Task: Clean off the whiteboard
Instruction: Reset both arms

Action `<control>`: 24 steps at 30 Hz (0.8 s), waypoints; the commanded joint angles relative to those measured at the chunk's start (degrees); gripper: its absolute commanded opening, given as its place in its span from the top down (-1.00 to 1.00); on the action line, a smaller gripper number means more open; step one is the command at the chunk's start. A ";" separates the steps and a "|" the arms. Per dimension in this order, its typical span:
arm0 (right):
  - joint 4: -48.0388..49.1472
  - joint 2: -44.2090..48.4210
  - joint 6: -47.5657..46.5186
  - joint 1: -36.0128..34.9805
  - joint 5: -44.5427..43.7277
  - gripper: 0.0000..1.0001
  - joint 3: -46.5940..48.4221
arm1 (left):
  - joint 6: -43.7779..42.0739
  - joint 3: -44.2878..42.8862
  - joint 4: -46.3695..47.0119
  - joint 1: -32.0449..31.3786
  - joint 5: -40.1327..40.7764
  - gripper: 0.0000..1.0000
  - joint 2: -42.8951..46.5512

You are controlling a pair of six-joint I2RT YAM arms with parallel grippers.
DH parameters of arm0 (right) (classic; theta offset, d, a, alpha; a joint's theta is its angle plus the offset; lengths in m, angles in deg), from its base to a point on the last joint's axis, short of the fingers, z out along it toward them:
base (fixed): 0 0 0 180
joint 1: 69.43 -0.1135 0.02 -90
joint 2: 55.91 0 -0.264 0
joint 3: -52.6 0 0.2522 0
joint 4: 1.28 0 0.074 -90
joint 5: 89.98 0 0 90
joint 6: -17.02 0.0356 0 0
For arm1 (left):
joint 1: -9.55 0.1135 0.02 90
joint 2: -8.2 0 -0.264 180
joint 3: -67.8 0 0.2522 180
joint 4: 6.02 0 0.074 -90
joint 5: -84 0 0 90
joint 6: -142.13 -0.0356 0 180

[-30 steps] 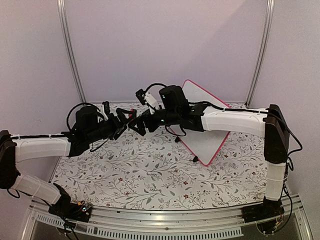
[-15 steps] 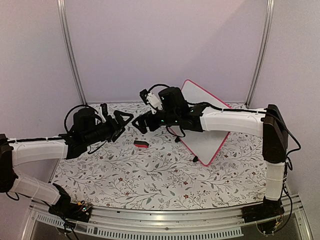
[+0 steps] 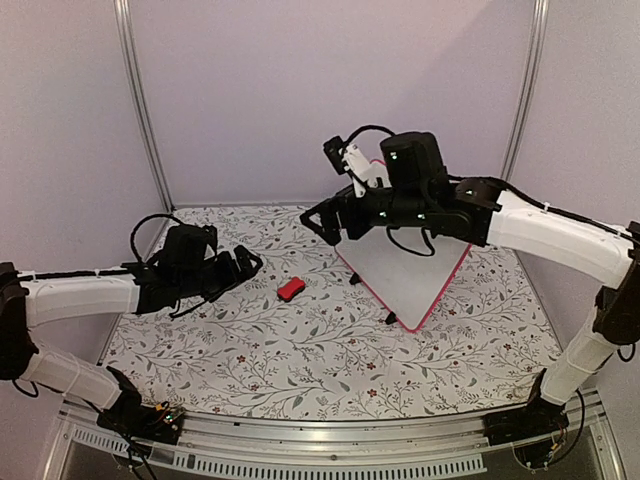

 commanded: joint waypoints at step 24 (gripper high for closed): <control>-24.84 53.33 10.59 9.41 -42.86 -0.98 -32.92 | -33.83 1.97 -22.65 -0.85 24.72 -1.00 41.94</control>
